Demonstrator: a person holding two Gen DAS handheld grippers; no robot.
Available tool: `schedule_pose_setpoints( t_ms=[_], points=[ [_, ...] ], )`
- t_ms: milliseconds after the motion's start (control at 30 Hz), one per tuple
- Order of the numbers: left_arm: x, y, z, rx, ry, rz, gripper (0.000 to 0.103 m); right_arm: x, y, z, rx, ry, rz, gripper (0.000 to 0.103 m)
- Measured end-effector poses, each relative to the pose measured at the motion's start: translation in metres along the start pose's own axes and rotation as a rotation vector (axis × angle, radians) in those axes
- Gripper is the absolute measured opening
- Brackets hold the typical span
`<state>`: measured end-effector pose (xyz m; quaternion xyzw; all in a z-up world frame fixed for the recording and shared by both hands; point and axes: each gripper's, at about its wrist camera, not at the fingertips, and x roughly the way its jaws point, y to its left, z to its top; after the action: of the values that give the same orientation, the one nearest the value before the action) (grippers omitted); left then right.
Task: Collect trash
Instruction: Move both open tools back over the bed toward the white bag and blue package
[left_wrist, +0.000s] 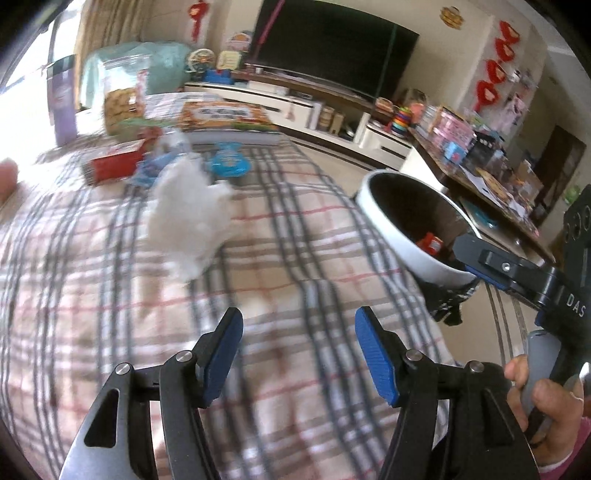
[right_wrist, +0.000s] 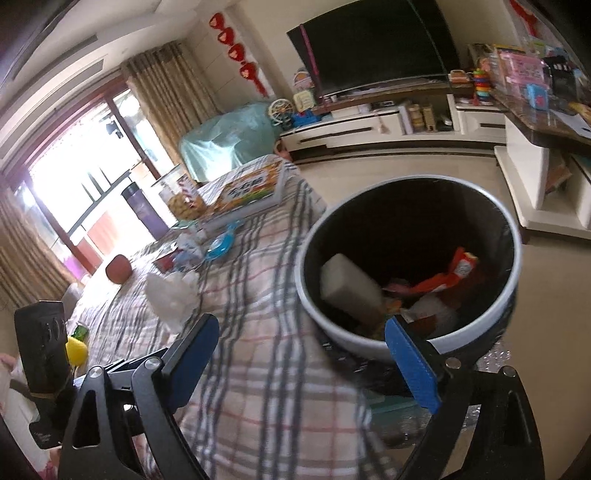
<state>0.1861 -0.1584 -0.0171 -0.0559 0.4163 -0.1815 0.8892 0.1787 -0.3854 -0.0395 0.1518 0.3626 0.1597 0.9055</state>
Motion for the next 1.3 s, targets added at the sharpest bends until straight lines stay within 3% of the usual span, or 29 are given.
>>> schedule_pose_setpoints(
  t_ms=[300,500,800,867,967,1000,1033,1300],
  points=[
    [-0.031,0.032,-0.013,-0.065,-0.03,0.062,0.063,0.015,0.035,-0.001,-0.045,0.02,0.034,0.093],
    [-0.04,0.044,-0.003,-0.078,-0.053,0.085,0.065,0.032,0.05,0.003,-0.064,0.041,0.052,0.093],
    [-0.019,0.053,0.019,-0.059,-0.092,0.105,0.063,0.05,0.064,0.02,-0.08,0.039,0.066,0.093],
    [-0.008,0.054,0.022,-0.045,-0.088,0.091,0.058,0.054,0.065,0.023,-0.08,0.037,0.066,0.093],
    [0.011,0.051,0.025,-0.012,-0.055,0.073,0.031,0.061,0.066,0.027,-0.073,0.033,0.067,0.093],
    [0.016,0.052,0.027,-0.01,-0.041,0.06,0.013,0.064,0.067,0.028,-0.072,0.032,0.067,0.093],
    [0.02,0.054,0.027,-0.015,-0.026,0.044,0.007,0.066,0.068,0.029,-0.073,0.033,0.067,0.093],
    [-0.01,0.085,0.018,-0.088,-0.087,0.056,0.0,0.099,0.089,0.034,-0.115,0.062,0.088,0.092]
  ],
)
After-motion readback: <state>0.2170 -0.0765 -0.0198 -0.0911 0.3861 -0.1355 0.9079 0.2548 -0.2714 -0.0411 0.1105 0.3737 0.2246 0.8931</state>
